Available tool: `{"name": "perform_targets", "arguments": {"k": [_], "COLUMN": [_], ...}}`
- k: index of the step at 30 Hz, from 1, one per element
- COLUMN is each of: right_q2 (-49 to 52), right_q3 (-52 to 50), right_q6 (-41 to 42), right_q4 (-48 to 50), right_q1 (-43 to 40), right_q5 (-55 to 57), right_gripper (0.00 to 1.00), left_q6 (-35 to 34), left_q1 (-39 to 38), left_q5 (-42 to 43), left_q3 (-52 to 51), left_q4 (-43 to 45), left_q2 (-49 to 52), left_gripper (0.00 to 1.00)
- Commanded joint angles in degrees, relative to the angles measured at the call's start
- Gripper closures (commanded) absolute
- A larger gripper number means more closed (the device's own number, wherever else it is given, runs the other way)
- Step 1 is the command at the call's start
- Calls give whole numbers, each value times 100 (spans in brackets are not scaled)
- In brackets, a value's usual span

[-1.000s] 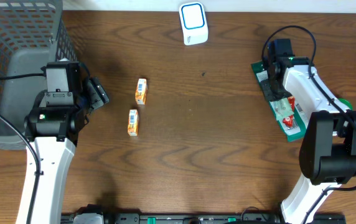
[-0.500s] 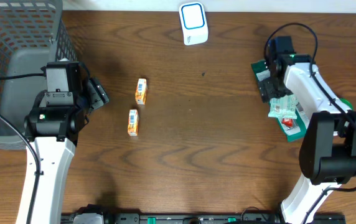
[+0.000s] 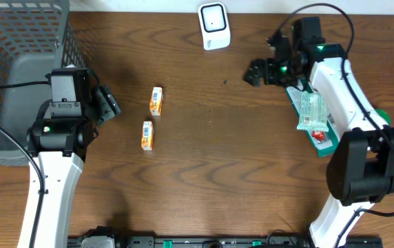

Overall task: Scan the item barcode
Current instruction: 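Move the right gripper left to the upper orange tissue pack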

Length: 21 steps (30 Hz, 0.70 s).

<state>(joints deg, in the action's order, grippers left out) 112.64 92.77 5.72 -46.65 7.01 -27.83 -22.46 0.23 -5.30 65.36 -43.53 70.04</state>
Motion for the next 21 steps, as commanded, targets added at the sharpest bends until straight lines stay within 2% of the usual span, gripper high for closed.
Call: {"name": "perform_targets", "arguments": {"k": [1, 4, 10, 15, 19, 21], "right_q2": [-66, -66, -61, 4, 153, 262], "right_q3": [70, 70, 70, 70, 70, 70], "right_q6": [1049, 1672, 2715, 2944, 3178, 3318], "right_q4": [153, 275, 479, 866, 1209, 1390], "right_q1": [387, 820, 1996, 2968, 3550, 3783], "right_q5": [-1244, -555, 1674, 2946, 3475, 3613], "right_gripper": [3, 7, 11, 16, 27, 27], "left_q6": [35, 35, 35, 35, 35, 35], "left_q1": [24, 24, 24, 24, 24, 24], "left_q5": [-76, -76, -76, -76, -76, -76], "left_q3": [0, 0, 0, 0, 0, 0], "left_q4": [-17, -17, -17, -17, -17, -17], "left_q2": [7, 7, 7, 7, 7, 7], "left_gripper": [17, 17, 18, 17, 17, 18]}}
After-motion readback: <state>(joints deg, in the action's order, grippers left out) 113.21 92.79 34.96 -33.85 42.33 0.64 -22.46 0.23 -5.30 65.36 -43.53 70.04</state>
